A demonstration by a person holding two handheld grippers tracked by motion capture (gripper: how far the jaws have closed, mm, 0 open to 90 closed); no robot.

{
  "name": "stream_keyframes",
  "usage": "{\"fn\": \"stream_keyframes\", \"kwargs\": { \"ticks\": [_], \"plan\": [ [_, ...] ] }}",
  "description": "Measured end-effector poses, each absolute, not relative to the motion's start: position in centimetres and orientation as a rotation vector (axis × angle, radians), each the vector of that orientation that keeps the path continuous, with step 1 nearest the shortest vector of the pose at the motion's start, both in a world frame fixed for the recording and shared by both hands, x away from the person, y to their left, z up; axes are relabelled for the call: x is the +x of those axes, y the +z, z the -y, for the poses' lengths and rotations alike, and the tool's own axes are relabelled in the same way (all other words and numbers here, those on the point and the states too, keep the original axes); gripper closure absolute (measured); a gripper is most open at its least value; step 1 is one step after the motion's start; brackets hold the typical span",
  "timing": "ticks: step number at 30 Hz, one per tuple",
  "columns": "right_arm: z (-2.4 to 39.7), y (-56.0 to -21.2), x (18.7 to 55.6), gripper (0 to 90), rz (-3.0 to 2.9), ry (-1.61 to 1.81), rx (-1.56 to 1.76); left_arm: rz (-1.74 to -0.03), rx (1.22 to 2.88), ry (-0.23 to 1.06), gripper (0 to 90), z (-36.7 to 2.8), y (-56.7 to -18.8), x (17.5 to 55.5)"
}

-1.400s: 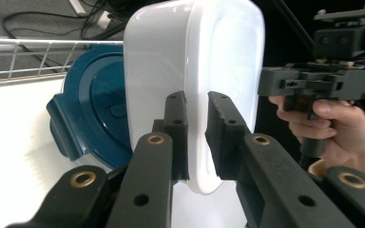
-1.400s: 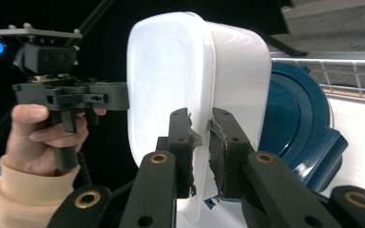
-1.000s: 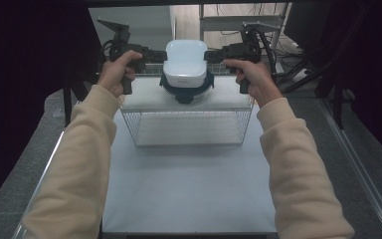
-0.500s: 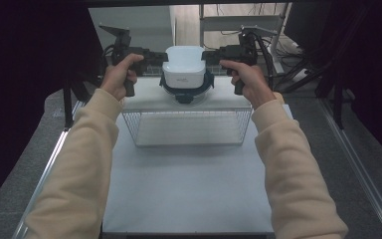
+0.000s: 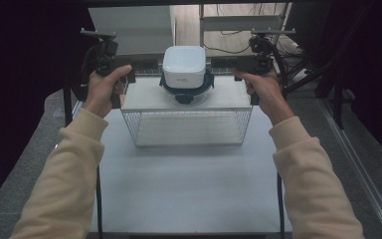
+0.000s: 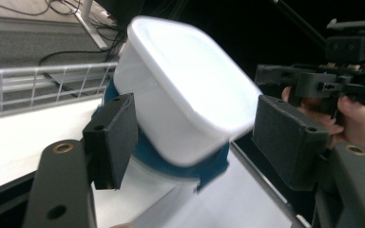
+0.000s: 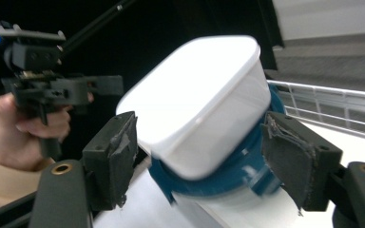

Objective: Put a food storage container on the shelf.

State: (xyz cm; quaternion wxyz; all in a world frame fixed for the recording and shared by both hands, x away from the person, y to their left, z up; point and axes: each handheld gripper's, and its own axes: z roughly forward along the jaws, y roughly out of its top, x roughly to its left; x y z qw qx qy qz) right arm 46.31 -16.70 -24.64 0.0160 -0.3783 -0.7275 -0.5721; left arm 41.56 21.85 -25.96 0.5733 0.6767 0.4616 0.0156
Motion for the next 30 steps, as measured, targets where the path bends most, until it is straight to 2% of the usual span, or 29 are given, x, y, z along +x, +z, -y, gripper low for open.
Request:
{"fn": "stream_keyframes", "kwargs": {
  "ticks": [6,13,15,16,23,30],
  "plan": [
    [18.3,-26.0,43.1,26.3,2.423,-1.787,-1.135,-1.077,1.624,0.136,25.5,-22.1,-28.4,38.0],
    [20.6,-29.6,38.7,26.3,2.524,-1.784,-1.123,-1.078,1.676,0.230,20.7,-21.7,-33.1,32.9],
    [21.9,-32.0,36.9,26.3,2.512,-1.788,-1.125,-1.080,1.690,0.236,20.1,-21.7,-34.5,31.9],
    [21.9,-32.0,36.9,26.3,2.512,-1.788,-1.125,-1.084,1.708,0.238,20.1,-21.6,-35.5,31.3],
    [24.0,-38.0,33.3,26.3,2.556,-1.730,-1.194,-1.130,1.759,0.242,19.4,-22.0,-40.9,28.7],
    [24.6,-42.1,31.8,26.4,2.597,-1.636,-1.245,-1.187,1.750,0.217,19.6,-22.6,-44.5,26.8]
  ]
}}
